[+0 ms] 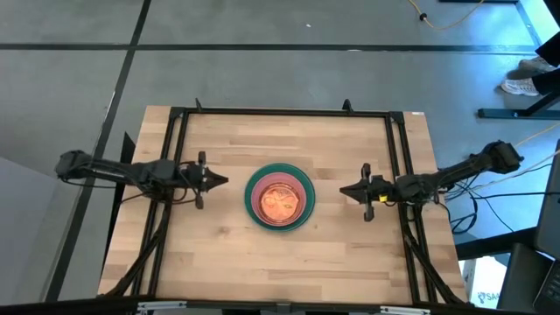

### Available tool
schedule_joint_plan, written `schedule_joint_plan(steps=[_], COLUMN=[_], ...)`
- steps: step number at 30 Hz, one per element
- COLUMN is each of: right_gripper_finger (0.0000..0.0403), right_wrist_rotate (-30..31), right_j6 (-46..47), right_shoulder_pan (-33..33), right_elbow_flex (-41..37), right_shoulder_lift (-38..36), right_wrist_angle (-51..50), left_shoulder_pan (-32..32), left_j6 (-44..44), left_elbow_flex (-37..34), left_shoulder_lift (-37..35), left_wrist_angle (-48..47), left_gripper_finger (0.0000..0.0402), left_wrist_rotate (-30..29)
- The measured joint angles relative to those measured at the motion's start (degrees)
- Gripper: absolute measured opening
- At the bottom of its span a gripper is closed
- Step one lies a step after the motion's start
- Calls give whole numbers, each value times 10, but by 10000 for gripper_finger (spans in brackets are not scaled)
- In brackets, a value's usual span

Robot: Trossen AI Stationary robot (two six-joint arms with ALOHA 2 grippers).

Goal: Stack plastic plates
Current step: Return to Home Position

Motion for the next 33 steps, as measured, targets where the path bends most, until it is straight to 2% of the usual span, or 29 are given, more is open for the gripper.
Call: schedule_joint_plan(steps=[11,19,25,27,30,33], right_gripper_finger=[1,1,1,1,1,1], right_wrist_rotate=[-2,17,13,13,14,14], right_j6=[-1,0,-1,-1,-1,-1], right_shoulder_pan=[0,1,1,1,0,0], right_elbow_flex=[0,0,0,0,0,0], right_shoulder_lift=[-48,-111,-156,-170,-185,-190], right_wrist_angle=[-49,-115,-150,-166,-180,-182], left_shoulder_pan=[0,-1,-1,-1,0,5], left_j6=[-2,-3,-3,-3,-2,-2], left_elbow_flex=[0,-2,-2,-10,-45,-43], left_shoulder_lift=[-192,-194,-194,-195,-194,-187], left_wrist_angle=[-162,-189,-182,-159,-63,-62], left_gripper_finger=[12,12,12,12,11,11], left_wrist_rotate=[0,-4,30,46,66,61])
